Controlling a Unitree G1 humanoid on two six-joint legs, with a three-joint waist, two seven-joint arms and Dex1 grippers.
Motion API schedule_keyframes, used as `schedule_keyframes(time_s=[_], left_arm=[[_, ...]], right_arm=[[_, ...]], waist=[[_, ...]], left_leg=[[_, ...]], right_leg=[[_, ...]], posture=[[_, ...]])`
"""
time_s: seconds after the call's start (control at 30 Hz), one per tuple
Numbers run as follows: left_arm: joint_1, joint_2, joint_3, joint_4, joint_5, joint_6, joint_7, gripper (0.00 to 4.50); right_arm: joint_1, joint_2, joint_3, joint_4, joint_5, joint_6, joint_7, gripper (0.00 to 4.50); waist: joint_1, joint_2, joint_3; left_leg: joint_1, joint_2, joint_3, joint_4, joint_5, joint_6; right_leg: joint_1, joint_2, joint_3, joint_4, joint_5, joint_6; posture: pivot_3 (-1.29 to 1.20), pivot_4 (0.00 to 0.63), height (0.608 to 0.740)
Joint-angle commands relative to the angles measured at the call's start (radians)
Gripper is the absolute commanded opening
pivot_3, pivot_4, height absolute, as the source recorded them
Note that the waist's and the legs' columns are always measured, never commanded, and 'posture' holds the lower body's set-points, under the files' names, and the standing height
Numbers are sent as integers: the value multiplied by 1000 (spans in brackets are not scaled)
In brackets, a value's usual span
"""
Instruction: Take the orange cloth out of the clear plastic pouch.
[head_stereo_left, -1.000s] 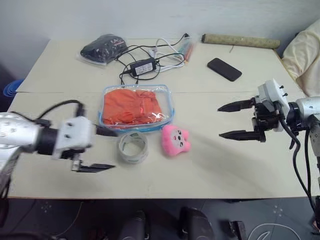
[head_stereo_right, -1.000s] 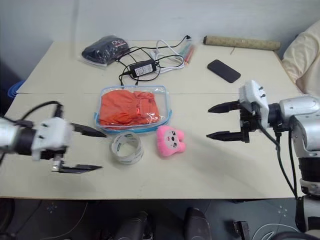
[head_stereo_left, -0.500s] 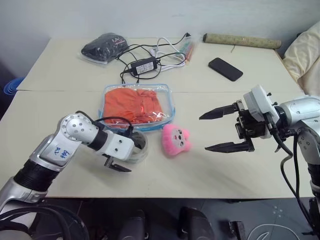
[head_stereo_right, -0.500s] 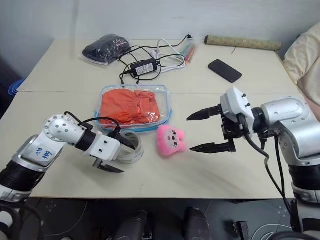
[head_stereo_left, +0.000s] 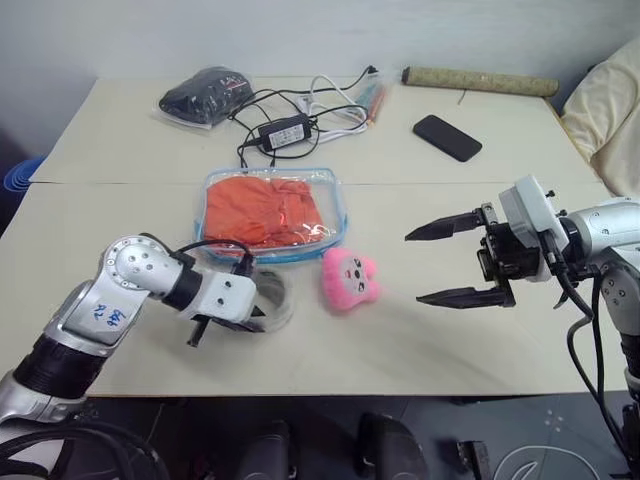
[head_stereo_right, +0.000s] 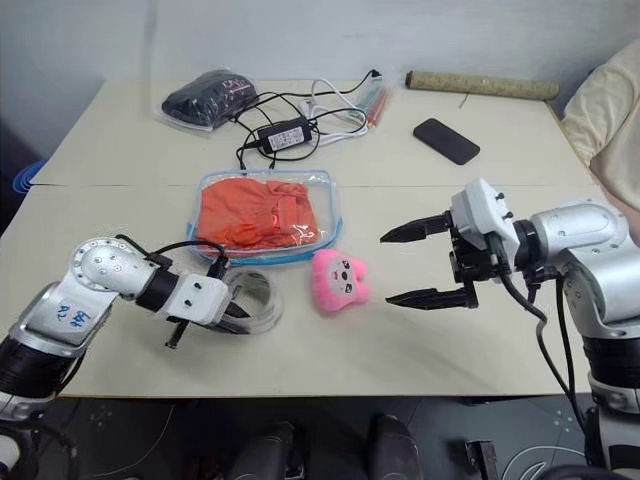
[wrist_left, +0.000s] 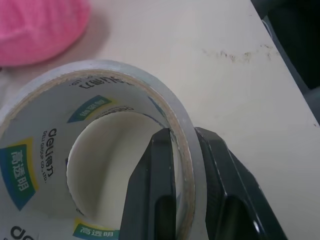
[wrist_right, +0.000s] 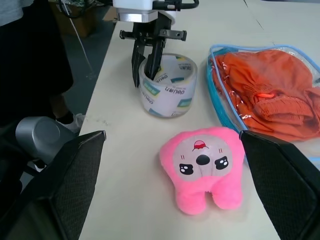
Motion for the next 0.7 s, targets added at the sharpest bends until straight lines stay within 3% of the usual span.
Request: schedule_keyframes(time_s=[0.03,0.13,0.27,0.43,0.67,0.7], left_arm=[[95,46,184,-109,-87,121,61,305],[273,79,418,-83,-55,156,132,305],[436,115,637,129,69,45,235,305],[516,90,723,352,122,-88,351,305],[582,118,742,545,139,-164,398,305],[583,124,742,561,143,-171,405,652]], right_arm=[[-25,17,7,9,-1,-24,-3,4500],[-41,29,20,-1,49,25,20,4500],[-80,89,24,8,84,56,-18,4500],[-107,140,51,28,74,60,-26,4500],[-130,186,82,62,52,43,-19,4500],[-131,189,85,66,49,40,-17,4500]], waist=[[2,-1,0],[0,-1,1],[0,-2,1],[5,-3,0],[-2,-7,-2],[-3,-7,-2]], left_leg=[[0,0,0,0,0,0],[2,4,0,0,0,1],[3,5,1,0,0,1],[3,4,3,0,-2,2],[5,5,7,0,-4,1],[5,5,8,0,-4,1]], right_leg=[[0,0,0,0,0,0],[0,0,2,0,0,0],[0,0,3,1,0,0],[-1,-1,4,2,0,0],[-4,0,9,4,0,-1],[-4,0,9,4,0,-1]], posture=[[0,150,740],[0,150,740],[0,150,740],[0,150,740],[0,150,740],[0,150,740]])
